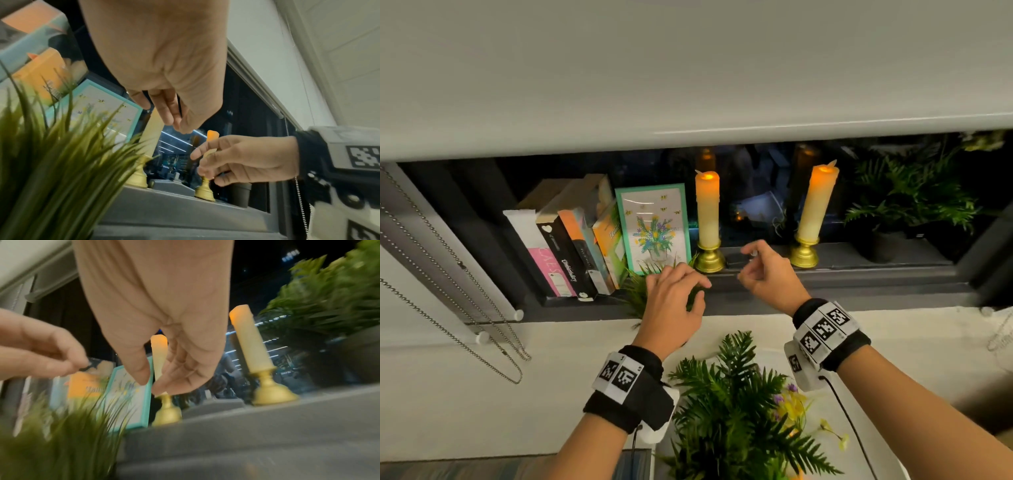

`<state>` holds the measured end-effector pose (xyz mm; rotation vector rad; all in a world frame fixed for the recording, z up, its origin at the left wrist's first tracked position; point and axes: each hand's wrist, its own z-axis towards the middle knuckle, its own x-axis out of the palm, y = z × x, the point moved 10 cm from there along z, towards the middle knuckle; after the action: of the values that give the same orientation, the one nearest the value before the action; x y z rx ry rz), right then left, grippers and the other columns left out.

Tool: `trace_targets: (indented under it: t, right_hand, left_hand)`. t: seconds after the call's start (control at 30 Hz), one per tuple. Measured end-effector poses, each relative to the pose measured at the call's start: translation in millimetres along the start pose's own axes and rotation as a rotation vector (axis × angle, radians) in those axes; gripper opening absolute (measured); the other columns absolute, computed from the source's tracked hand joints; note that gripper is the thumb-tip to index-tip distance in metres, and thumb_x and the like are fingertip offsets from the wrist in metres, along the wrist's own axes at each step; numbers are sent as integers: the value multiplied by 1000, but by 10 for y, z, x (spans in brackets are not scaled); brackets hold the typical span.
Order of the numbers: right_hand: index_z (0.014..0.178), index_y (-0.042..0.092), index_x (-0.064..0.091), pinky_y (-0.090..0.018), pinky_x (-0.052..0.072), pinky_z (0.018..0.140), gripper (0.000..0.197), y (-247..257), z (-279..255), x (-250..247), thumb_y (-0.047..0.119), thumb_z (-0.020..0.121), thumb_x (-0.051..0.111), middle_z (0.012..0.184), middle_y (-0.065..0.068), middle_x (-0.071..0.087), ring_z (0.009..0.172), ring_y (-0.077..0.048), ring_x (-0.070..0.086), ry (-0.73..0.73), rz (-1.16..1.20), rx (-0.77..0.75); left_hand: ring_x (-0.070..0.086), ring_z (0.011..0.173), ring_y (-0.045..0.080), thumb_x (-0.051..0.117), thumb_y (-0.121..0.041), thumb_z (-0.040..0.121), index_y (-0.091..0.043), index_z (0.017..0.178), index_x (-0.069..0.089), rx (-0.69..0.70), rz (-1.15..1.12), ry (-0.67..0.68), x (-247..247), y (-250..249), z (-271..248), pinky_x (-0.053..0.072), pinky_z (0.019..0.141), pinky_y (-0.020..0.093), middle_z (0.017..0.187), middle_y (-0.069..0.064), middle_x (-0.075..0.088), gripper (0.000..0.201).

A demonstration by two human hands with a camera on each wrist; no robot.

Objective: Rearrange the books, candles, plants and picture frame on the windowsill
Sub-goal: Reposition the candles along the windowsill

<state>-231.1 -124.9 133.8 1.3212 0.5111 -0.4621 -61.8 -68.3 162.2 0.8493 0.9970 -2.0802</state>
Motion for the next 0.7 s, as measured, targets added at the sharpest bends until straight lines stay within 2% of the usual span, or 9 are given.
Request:
trace_targets:
  t: [0.07, 0.2, 0.3, 0.37, 0.43, 0.5, 0.57, 0.7]
  right_hand:
    - [108, 14, 54, -24, 50, 70, 29, -123, -268, 40, 7, 83, 66, 81, -10, 67, 70, -18, 63, 40, -34, -2]
    - [97, 16, 54, -26, 42, 61, 18, -498, -882, 170, 14, 84, 66, 68, 0, 62, 61, -13, 56, 92, -133, 61]
    - [90, 13, 50, -27, 39, 56, 16, -729, -1335, 405, 17, 85, 65, 63, -6, 62, 56, -20, 55, 190, -170, 79]
    - [84, 16, 47, -27, 34, 55, 18, -838, -1545, 490, 22, 86, 64, 60, 1, 55, 54, -14, 49, 232, -218, 70]
    - [80, 17, 46, -27, 32, 53, 21, -943, -1647, 433, 28, 88, 62, 59, 7, 49, 54, -10, 45, 203, -260, 77]
    - [78, 16, 48, -29, 37, 57, 21, -1116, -1710, 287, 31, 91, 56, 63, 4, 52, 59, -18, 48, 144, -268, 116]
    - [84, 14, 51, -32, 41, 63, 18, -1357, -1750, 101, 30, 93, 50, 72, -5, 60, 67, -26, 52, 80, -294, 186]
    - [99, 7, 53, -37, 47, 70, 15, -2078, -2050, -176, 18, 92, 44, 93, -21, 64, 82, -37, 59, 50, -391, 446]
  left_hand:
    - [48, 86, 11, 58, -12, 85, -26, 93, 64, 24, -35, 22, 77, -127, -102, 26, 77, 30, 87, -14, 52, 17]
    - [51, 74, 8, 58, -9, 84, -23, 88, 65, 16, -88, 111, 270, -297, -391, 34, 76, 32, 82, -14, 50, 16]
    - [51, 65, 9, 57, -8, 84, -20, 86, 65, -12, -122, 200, 450, -377, -610, 42, 74, 33, 82, -12, 50, 15]
    - [54, 63, 13, 55, -7, 85, -16, 86, 66, -36, -159, 269, 586, -449, -741, 47, 71, 31, 83, -9, 52, 15]
    - [54, 63, 12, 52, -7, 86, -16, 85, 67, -59, -159, 330, 695, -522, -858, 50, 72, 32, 86, -5, 56, 18]
    - [54, 66, 12, 50, -7, 86, -16, 85, 68, -83, -140, 386, 797, -575, -988, 51, 74, 34, 88, -3, 59, 20]
    - [55, 69, 15, 49, -6, 86, -14, 86, 68, -108, -128, 422, 854, -584, -1094, 52, 74, 35, 88, -1, 60, 21]
    - [59, 71, 17, 53, -5, 85, -12, 88, 69, -183, -125, 445, 892, -535, -1288, 55, 74, 36, 87, 2, 62, 17]
